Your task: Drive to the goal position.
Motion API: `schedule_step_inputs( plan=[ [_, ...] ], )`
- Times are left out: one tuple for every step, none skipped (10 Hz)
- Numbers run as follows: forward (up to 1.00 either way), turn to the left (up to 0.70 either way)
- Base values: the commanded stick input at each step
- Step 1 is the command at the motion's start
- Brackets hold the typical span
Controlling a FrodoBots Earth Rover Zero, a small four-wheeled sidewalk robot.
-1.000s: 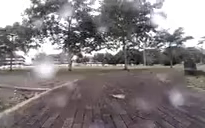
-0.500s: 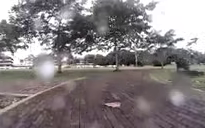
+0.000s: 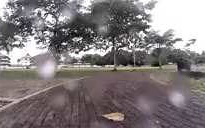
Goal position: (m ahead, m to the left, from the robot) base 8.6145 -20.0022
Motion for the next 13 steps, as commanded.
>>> schedule_step_inputs(
  plan=[
    [0.7, 0.0],
    [0.7, 0.0],
    [0.7, 0.0],
    [0.7, 0.0],
    [0.7, 0.0],
    [0.7, 0.0],
    [0.7, 0.0],
    [0.7, 0.0],
    [0.7, 0.0],
    [0.7, 0.0],
    [0.7, 0.0],
    [0.7, 0.0],
    [0.7, 0.0]
  ],
)
